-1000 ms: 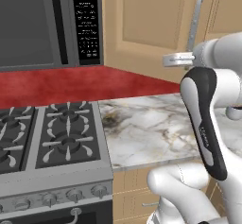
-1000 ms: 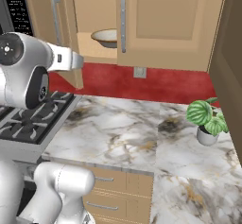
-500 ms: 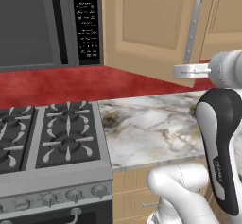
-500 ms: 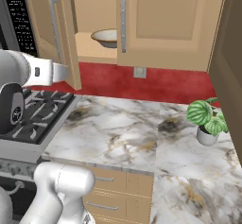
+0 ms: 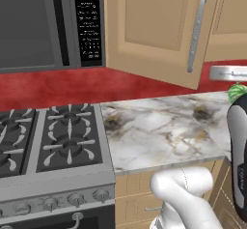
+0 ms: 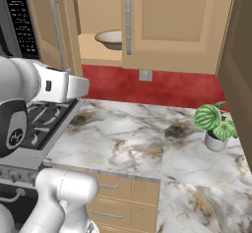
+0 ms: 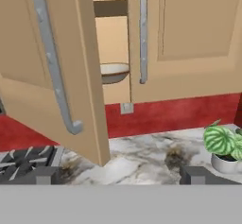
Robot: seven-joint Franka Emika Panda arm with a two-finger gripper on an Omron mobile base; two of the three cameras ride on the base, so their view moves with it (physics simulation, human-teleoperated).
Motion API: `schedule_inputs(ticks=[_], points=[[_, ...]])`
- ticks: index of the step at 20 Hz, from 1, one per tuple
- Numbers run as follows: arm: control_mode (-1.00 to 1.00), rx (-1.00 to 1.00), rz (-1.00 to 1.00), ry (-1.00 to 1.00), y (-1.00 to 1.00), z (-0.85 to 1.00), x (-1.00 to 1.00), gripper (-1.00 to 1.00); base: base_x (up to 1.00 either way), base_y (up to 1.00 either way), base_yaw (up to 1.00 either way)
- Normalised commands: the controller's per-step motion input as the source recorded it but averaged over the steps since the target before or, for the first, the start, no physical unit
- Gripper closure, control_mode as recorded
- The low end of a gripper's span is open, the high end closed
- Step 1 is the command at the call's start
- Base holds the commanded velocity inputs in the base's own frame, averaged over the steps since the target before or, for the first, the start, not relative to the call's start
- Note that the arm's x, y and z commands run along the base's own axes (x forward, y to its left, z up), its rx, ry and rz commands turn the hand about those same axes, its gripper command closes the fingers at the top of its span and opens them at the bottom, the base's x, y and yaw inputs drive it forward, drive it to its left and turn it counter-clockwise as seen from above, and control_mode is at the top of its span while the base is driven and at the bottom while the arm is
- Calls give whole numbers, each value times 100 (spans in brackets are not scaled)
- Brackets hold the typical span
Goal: Move the bowls from the cabinet to the plates on the dining table.
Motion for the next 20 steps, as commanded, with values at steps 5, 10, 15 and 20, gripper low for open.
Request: schedule_inputs(ticks=[5,10,15,20], points=[[-100,0,-18,5,-77,0,0,-100,0,0,0],[-100,3,-21,8,-61,0,7,-100,0,0,0],[-100,13,-15,0,-7,0,39,-100,0,0,0],[-100,21,-4,-4,0,0,23,-100,0,0,0]])
